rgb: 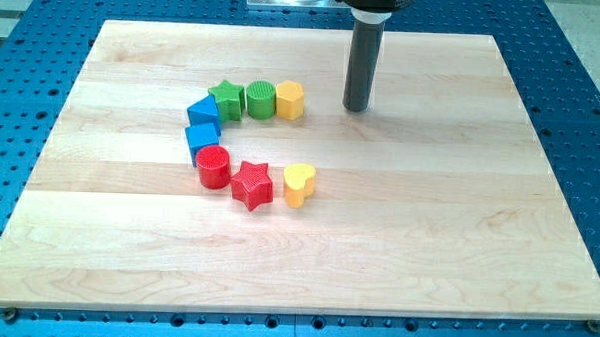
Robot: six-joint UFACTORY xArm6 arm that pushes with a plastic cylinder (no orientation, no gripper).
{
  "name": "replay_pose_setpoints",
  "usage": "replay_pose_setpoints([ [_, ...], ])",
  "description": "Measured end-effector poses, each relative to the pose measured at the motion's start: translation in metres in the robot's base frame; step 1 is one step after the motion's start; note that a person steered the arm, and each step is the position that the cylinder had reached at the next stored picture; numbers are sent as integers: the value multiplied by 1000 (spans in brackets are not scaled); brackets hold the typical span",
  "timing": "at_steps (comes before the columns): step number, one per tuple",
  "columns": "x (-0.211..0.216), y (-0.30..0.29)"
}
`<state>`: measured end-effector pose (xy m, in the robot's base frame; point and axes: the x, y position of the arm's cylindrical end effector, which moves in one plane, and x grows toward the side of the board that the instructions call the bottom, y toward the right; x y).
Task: Move the red circle at the center of the board
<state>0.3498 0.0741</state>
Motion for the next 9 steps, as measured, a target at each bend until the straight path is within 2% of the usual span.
replay_pose_setpoints([
  [1,0,0],
  [2,-23,-2],
  [3,-52,-30],
  [6,-53,-39],
  [7,-49,-61],
  [9,-34,-178],
])
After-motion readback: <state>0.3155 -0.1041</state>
